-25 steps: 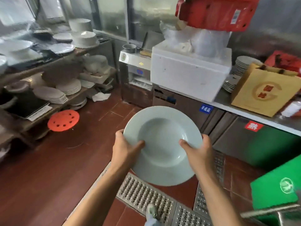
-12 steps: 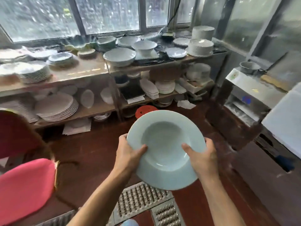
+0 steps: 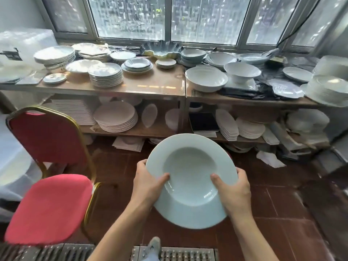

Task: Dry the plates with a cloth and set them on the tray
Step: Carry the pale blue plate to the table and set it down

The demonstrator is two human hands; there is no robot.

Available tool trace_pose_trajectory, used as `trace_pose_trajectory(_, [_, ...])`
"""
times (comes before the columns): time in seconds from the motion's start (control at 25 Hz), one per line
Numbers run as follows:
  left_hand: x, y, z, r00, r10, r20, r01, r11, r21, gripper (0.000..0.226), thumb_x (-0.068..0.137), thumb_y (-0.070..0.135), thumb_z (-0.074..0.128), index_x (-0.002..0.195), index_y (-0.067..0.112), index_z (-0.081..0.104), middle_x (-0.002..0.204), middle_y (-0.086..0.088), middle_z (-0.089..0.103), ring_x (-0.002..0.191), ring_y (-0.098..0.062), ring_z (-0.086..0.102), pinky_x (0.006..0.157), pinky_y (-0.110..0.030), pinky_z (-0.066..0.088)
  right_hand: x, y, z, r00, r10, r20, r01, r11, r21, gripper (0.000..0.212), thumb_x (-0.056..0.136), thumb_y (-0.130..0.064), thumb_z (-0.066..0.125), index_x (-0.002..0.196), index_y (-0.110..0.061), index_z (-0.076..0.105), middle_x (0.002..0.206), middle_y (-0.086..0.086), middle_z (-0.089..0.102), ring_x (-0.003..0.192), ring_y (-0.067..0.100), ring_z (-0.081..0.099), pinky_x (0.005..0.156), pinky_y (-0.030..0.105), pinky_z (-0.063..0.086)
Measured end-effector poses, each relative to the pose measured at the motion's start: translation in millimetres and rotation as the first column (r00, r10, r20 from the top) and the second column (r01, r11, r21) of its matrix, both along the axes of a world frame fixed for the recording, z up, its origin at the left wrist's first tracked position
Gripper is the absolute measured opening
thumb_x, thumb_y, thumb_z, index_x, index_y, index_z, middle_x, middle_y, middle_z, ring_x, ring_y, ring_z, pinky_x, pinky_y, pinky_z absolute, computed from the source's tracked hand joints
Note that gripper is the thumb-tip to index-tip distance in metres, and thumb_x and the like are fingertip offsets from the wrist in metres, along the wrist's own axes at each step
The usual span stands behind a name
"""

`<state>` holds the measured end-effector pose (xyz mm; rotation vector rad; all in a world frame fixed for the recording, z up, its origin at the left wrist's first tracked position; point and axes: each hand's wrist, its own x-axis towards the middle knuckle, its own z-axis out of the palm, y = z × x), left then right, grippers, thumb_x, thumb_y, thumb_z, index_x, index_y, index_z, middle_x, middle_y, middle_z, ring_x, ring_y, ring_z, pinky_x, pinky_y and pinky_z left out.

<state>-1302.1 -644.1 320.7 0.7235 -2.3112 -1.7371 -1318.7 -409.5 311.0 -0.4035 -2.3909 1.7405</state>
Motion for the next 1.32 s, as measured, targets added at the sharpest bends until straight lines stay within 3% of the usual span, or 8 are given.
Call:
trace_pose_trajectory(0.16, [-104.5, -53.1, -2.4, 1.000, 0.015, 0.019, -0.015, 1.000, 0.004, 0.065, 0.068, 0.021, 0.086, 0.120, 0.025, 0.047, 0.103, 0.014, 0.059, 0.100, -0.018, 0.061, 0.086, -0.041, 0.054, -108.7, -52.8, -1.0, 1.000, -0.002, 0.009, 0.002, 1.000, 0.001, 0.050, 0.079, -0.026, 0.087, 0.115, -0.024, 0.054, 0.099, -0.015, 0.063, 0.090, 0.011, 0.064, 0.072, 0.028, 0.048])
trace_pose_trajectory(0.28, [-185.2, -86.3, 1.9, 1.000, 0.000, 0.005, 0.000, 1.000, -0.005, 0.065, 0.068, 0.018, 0.086, 0.120, 0.023, 0.048, 0.104, 0.013, 0.060, 0.102, -0.020, 0.062, 0.088, -0.043, 0.053, -184.4, -87.1, 3.2, 1.000, -0.020, 0.004, 0.020, 1.000, 0.005, 0.051, 0.078, -0.028, 0.087, 0.116, -0.025, 0.054, 0.098, -0.016, 0.062, 0.087, 0.007, 0.063, 0.065, 0.020, 0.044])
trace_pose_trajectory(0.4, [-249.8, -111.9, 0.5, 1.000, -0.003, -0.002, 0.003, 1.000, -0.004, 0.065, 0.068, 0.017, 0.087, 0.121, 0.019, 0.050, 0.105, 0.012, 0.059, 0.103, -0.019, 0.062, 0.084, -0.039, 0.054, -250.1, -111.5, 7.4, 0.999, -0.018, 0.026, 0.017, 0.999, 0.041, 0.051, 0.078, -0.029, 0.087, 0.116, -0.023, 0.054, 0.095, -0.014, 0.062, 0.087, 0.015, 0.062, 0.065, 0.022, 0.043])
trace_pose_trajectory(0.52, [-316.3, -133.6, -6.6, 1.000, 0.007, 0.002, -0.007, 1.000, 0.008, 0.068, 0.068, 0.017, 0.088, 0.125, 0.016, 0.050, 0.110, 0.005, 0.061, 0.104, -0.020, 0.062, 0.088, -0.043, 0.054, -317.9, -132.0, 4.1, 1.000, -0.008, 0.022, 0.008, 1.000, 0.025, 0.050, 0.078, -0.028, 0.086, 0.115, -0.023, 0.053, 0.097, -0.014, 0.062, 0.088, 0.011, 0.063, 0.069, 0.026, 0.045])
trace_pose_trajectory(0.76, [-454.1, -163.5, -13.6, 0.997, 0.054, 0.057, -0.054, 0.999, 0.007, 0.065, 0.066, 0.021, 0.087, 0.118, 0.020, 0.049, 0.104, 0.010, 0.061, 0.098, -0.015, 0.061, 0.077, -0.036, 0.052, -469.2, -162.7, -12.2, 0.997, 0.054, 0.046, -0.054, 0.999, 0.006, 0.042, 0.084, -0.033, 0.082, 0.113, -0.025, 0.052, 0.095, -0.016, 0.061, 0.085, -0.005, 0.056, 0.059, 0.008, 0.040])
trace_pose_trajectory(1.04, [-593.4, -201.0, -23.6, 0.990, 0.066, 0.127, -0.073, 0.996, 0.050, 0.067, 0.069, 0.031, 0.086, 0.124, 0.018, 0.050, 0.110, 0.002, 0.064, 0.102, -0.021, 0.065, 0.090, -0.051, 0.055, -625.8, -202.6, -15.8, 0.984, 0.145, 0.104, -0.148, 0.989, 0.020, 0.037, 0.088, -0.035, 0.076, 0.116, -0.030, 0.051, 0.099, -0.020, 0.059, 0.088, -0.007, 0.056, 0.059, 0.007, 0.038])
trace_pose_trajectory(1.2, [-680.2, -227.6, -35.0, 0.983, 0.065, 0.174, -0.072, 0.997, 0.033, 0.058, 0.073, 0.036, 0.078, 0.118, 0.019, 0.046, 0.103, 0.007, 0.061, 0.094, -0.015, 0.062, 0.085, -0.049, 0.055, -708.2, -228.0, -25.8, 0.979, 0.135, 0.154, -0.141, 0.990, 0.031, 0.042, 0.086, -0.034, 0.077, 0.121, -0.025, 0.057, 0.105, -0.010, 0.064, 0.095, 0.005, 0.062, 0.067, 0.017, 0.045])
trace_pose_trajectory(1.32, [-750.4, -246.5, -50.6, 0.980, 0.000, 0.201, -0.008, 0.999, 0.037, 0.053, 0.077, 0.031, 0.076, 0.116, 0.021, 0.042, 0.102, 0.008, 0.060, 0.089, -0.009, 0.060, 0.067, -0.036, 0.052, -765.3, -247.1, -41.3, 0.979, 0.069, 0.189, -0.075, 0.997, 0.026, 0.044, 0.086, -0.034, 0.077, 0.125, -0.025, 0.058, 0.110, -0.008, 0.066, 0.102, 0.014, 0.065, 0.079, 0.032, 0.054])
